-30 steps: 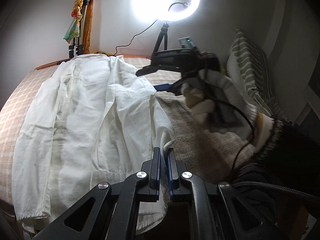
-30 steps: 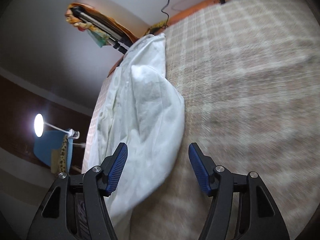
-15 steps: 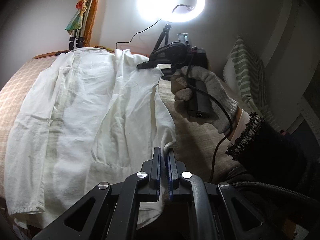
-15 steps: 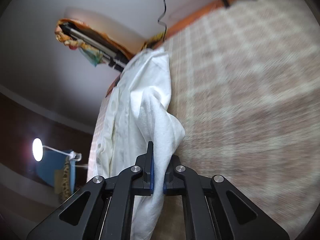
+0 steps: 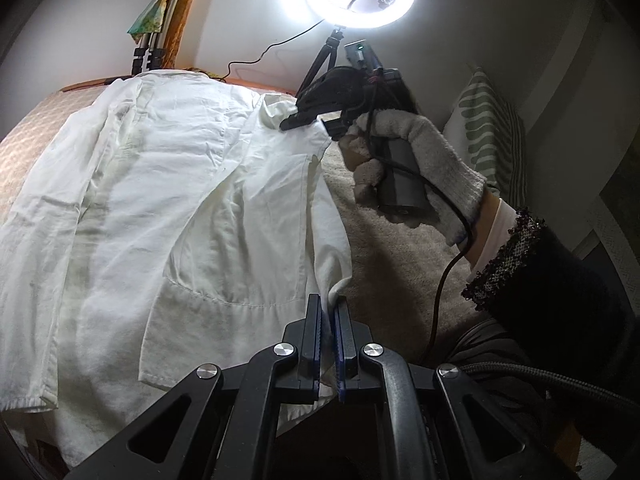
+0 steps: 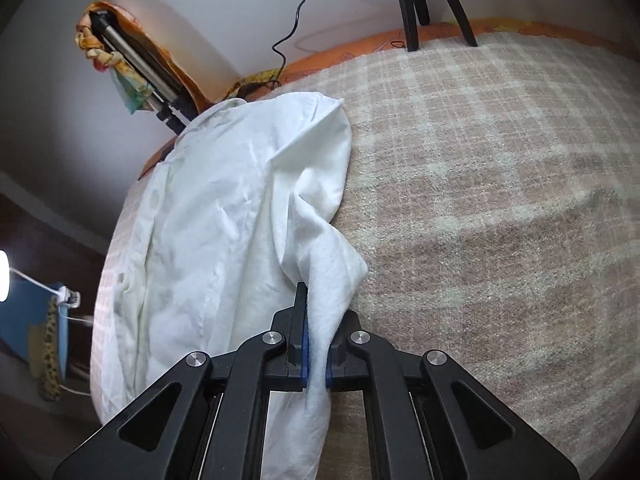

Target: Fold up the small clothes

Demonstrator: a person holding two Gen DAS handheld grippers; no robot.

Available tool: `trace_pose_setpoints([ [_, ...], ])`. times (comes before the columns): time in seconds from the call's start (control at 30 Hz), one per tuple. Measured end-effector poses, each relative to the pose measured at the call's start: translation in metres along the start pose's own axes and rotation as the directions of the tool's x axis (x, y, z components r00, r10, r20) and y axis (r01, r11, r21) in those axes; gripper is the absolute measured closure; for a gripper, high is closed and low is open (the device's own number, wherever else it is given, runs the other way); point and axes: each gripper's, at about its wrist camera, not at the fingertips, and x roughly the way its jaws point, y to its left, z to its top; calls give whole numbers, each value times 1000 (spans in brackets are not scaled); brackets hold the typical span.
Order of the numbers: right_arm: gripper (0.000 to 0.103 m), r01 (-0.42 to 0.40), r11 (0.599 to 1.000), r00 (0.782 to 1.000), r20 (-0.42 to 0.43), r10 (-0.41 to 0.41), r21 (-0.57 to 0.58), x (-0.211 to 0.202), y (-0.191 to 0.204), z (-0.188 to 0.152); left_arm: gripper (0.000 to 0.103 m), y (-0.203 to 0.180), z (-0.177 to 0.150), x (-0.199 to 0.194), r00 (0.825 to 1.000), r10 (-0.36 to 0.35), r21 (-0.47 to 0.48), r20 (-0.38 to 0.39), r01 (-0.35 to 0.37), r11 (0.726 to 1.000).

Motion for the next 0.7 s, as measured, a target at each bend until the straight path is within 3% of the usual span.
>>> trace_pose_setpoints([
  [0.07,99,-1,1000,1000,18,1,-27,-7,7,4,101,3,-3,-1,1000,3,-12,2,-3,1000],
  [0.27,99,116,987,993,19,-115,-108,-6,32,5,101,19,-11,-10,1000,-12,-83,8,12,997],
  [0.43,99,146,971,989,58,-138,-188,-16,66,7,101,27,-16,-21,1000,-4,-112,26,7,994],
  [0.7,99,159,952,987,47,-152,-263,4,109,9,101,48,-27,-35,999,35,-160,37,-29,987],
])
